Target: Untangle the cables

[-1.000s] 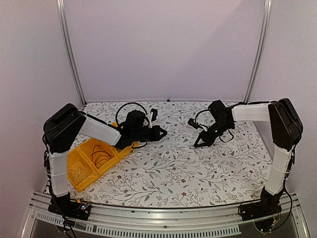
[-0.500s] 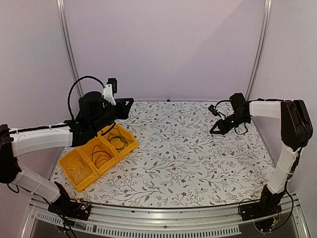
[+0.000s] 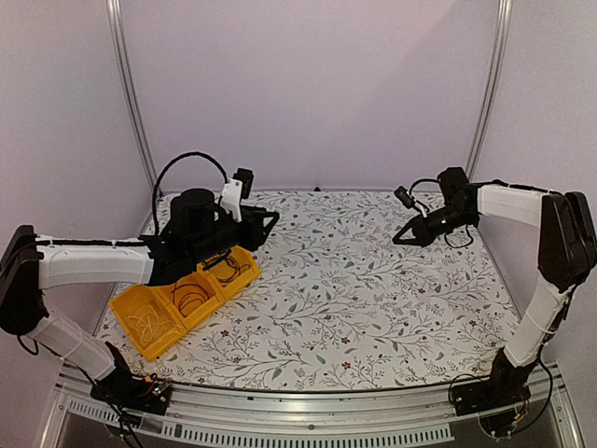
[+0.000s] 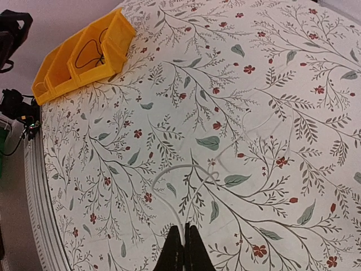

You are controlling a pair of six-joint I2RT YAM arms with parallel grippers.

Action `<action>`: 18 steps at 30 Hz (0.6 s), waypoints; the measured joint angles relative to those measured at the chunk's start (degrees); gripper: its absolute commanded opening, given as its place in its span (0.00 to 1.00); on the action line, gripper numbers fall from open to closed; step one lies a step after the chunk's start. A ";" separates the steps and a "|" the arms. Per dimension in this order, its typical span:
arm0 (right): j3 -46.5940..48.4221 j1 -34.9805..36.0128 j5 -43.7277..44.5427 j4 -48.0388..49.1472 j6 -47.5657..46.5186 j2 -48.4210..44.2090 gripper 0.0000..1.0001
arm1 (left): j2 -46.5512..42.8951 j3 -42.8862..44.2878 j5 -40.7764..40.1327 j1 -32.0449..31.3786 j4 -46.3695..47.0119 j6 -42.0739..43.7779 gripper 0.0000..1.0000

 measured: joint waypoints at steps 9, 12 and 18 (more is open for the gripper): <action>4.68 4.81 -6.73 -6.84 -4.22 -9.75 0.00 | 8.57 4.50 5.66 -10.97 2.64 17.68 0.55; 4.66 7.19 -8.26 -9.68 -5.75 -11.69 0.00 | 11.67 6.82 6.93 -12.09 4.37 21.46 0.57; 4.66 9.75 -9.86 -12.92 -7.15 -15.19 0.00 | 19.08 10.51 10.86 -15.74 7.13 27.43 0.59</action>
